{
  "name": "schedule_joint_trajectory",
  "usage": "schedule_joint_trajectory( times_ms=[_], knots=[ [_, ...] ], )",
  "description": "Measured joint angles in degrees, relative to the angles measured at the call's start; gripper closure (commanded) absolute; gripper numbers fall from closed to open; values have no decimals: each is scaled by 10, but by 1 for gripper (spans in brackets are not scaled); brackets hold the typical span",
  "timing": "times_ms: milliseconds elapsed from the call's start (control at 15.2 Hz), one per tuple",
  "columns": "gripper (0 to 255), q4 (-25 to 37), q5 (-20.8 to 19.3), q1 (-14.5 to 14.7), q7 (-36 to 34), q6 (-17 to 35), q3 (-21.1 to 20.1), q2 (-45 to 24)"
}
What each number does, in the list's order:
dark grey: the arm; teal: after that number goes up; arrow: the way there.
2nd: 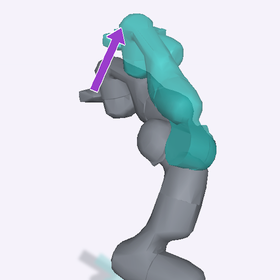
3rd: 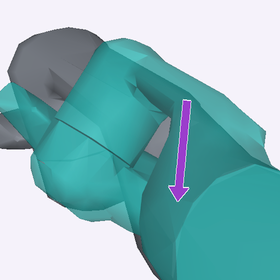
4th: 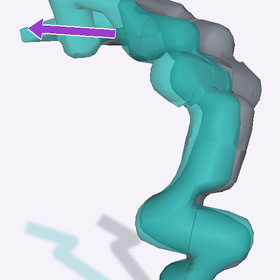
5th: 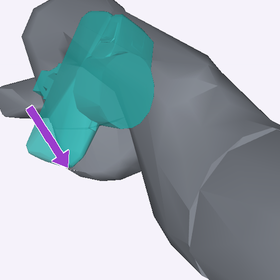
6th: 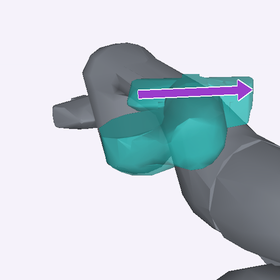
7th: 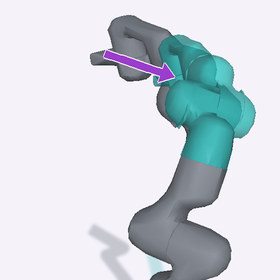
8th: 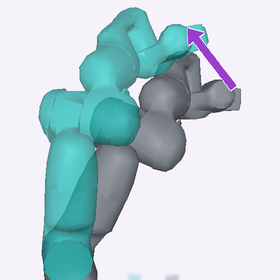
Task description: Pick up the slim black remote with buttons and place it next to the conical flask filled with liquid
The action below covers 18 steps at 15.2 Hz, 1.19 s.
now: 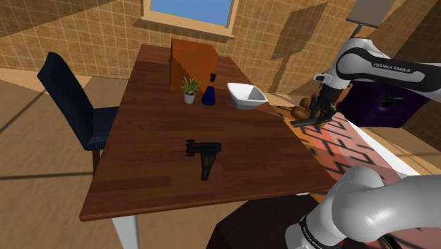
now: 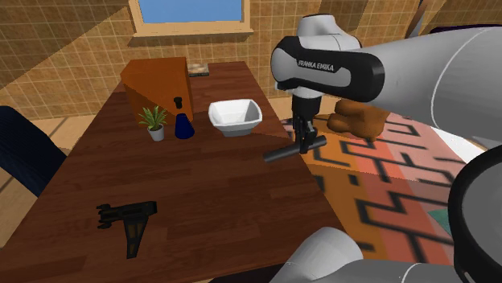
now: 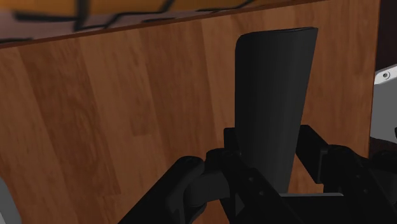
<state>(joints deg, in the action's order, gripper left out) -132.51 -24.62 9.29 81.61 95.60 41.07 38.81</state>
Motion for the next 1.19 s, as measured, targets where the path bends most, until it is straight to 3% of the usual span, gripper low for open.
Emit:
schedule_joint_trajectory(
  times_ms=[792,1188],
  knots=[
    [255,91,22,8,9,-85,-28,-8],
    [255,115,66,46,-38,-68,-52,-63]
  ],
)
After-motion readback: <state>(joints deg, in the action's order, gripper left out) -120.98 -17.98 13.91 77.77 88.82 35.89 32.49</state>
